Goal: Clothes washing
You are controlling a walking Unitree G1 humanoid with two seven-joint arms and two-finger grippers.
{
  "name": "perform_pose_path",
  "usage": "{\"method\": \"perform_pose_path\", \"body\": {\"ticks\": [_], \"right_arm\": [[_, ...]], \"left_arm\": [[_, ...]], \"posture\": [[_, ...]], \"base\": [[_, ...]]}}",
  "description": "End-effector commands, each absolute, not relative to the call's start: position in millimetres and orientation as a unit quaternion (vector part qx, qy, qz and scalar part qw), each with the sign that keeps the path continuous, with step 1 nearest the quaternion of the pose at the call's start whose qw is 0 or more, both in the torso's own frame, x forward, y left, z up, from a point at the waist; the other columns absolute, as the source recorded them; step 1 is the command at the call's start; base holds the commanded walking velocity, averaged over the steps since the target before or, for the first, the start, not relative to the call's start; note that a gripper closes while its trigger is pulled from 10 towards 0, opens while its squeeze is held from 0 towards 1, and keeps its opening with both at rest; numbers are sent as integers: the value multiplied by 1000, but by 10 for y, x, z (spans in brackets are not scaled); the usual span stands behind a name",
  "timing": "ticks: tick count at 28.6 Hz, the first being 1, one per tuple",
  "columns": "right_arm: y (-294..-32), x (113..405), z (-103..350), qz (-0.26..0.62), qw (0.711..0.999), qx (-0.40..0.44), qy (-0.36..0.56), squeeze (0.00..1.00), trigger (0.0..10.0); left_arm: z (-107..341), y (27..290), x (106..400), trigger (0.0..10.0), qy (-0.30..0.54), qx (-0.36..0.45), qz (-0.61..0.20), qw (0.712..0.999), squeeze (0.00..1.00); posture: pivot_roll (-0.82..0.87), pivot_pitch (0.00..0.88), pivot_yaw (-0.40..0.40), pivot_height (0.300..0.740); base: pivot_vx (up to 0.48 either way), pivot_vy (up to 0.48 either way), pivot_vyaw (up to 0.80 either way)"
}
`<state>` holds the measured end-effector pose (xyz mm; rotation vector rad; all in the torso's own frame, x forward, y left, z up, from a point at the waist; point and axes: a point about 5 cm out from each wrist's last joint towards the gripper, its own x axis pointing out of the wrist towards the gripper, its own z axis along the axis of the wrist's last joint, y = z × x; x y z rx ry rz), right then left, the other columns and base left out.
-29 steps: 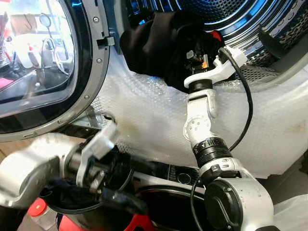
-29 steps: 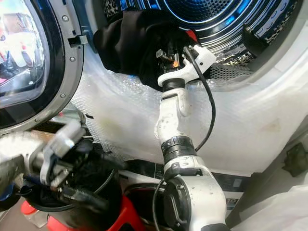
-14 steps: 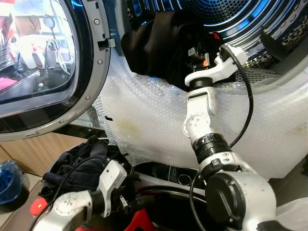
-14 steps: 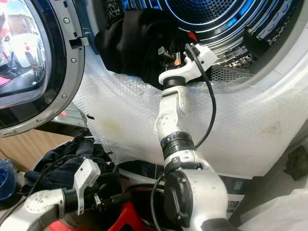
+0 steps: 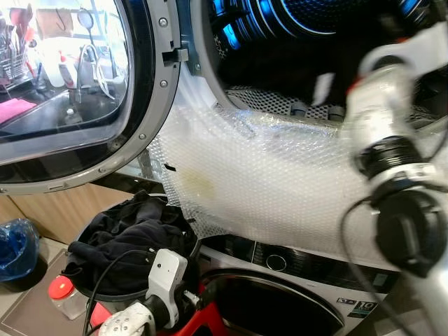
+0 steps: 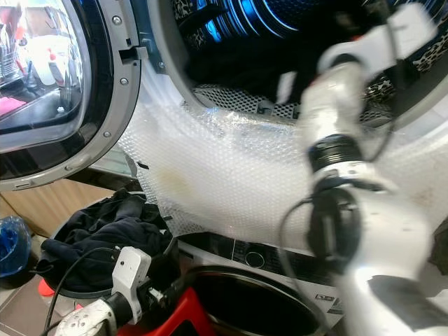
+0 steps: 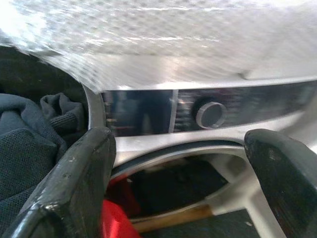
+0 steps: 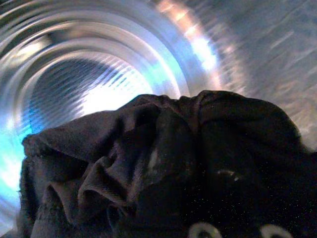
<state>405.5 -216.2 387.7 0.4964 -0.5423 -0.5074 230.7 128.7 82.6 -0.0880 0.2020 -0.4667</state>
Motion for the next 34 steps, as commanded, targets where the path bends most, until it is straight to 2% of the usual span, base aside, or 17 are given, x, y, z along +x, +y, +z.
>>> {"method": "perform_pose_path", "body": {"ticks": [1, 3, 4, 7, 8, 11, 12, 15, 18, 19, 20, 23, 25, 27, 31, 34], "right_arm": [[-2185, 4036, 3963, -256, 901, 234, -262, 0, 0], [-2176, 4060, 3946, -237, 912, 225, -249, 0, 0], [-1997, 4137, 3870, -172, 937, 203, -225, 0, 10000], [-1674, 4207, 3787, -78, 961, 166, -208, 0, 10000], [-1450, 4218, 3769, -20, 966, 138, -216, 0, 10000], [-1236, 4218, 3750, 36, 968, 125, -215, 0, 10000], [-998, 4193, 3760, 101, 962, 116, -224, 0, 10000], [-733, 4153, 3785, 143, 960, 80, -228, 0, 10000], [-668, 4143, 3806, 136, 963, 38, -227, 0, 10000], [-669, 4141, 3831, 118, 966, 7, -229, 953, 10000], [-695, 4148, 3840, 100, 969, -6, -228, 1000, 10000], [-841, 4165, 3889, 28, 972, -49, -228, 1000, 10000], [-954, 4152, 3973, -21, 965, -90, -247, 1000, 10000], [-1059, 4154, 3998, -52, 963, -87, -249, 1000, 10000], [-1157, 4170, 3973, -65, 967, -74, -236, 1000, 10000], [-1260, 4188, 3903, -98, 960, -128, -228, 1000, 10000]], "left_arm": [[680, 1613, 2299, 10000, 135, -13, -135, 982, 1000], [670, 1616, 2298, 10000, 134, -14, -123, 983, 1000], [675, 1603, 2303, 10000, 131, -16, -126, 983, 1000], [674, 1579, 2311, 10000, 129, -9, -129, 983, 1000], [682, 1544, 2319, 10000, 125, -16, -131, 983, 1000], [690, 1527, 2334, 10000, 122, -19, -128, 984, 1000], [689, 1509, 2341, 10000, 120, -21, -128, 984, 1000], [689, 1468, 2343, 10000, 118, -26, -130, 984, 1000], [690, 1436, 2351, 10000, 117, -28, -131, 984, 1000], [690, 1419, 2351, 10000, 117, -28, -132, 984, 1000], [690, 1413, 2348, 10000, 116, -29, -133, 984, 1000], [679, 1406, 2343, 10000, 117, -31, -132, 984, 1000], [668, 1393, 2340, 10000, 118, -28, -132, 984, 1000], [663, 1390, 2341, 10000, 119, -28, -132, 984, 1000], [665, 1387, 2345, 10000, 119, -31, -130, 984, 1000], [658, 1386, 2346, 10000, 120, -30, -132, 983, 1000]], "posture": [[302, 39, 8, 740], [300, 38, 7, 740], [286, 41, 9, 740], [286, 41, 9, 740], [278, 40, 12, 740], [275, 37, 14, 740], [275, 37, 14, 740], [272, 27, 11, 740], [279, 20, 5, 740], [281, 17, 3, 740], [284, 15, 0, 740], [281, 15, -3, 740], [277, 19, -3, 740], [275, 19, -3, 740], [272, 21, -2, 740], [266, 22, 0, 740]], "base": [[0, 0, 0], [0, 0, 0], [0, 0, 0], [0, 0, 0], [0, 0, 0], [0, 0, 0], [0, 0, 0], [0, 0, 0], [0, 0, 0], [0, 0, 0], [0, 0, 0], [0, 0, 0], [0, 0, 0], [0, 0, 0], [0, 0, 0], [0, 0, 0]]}}
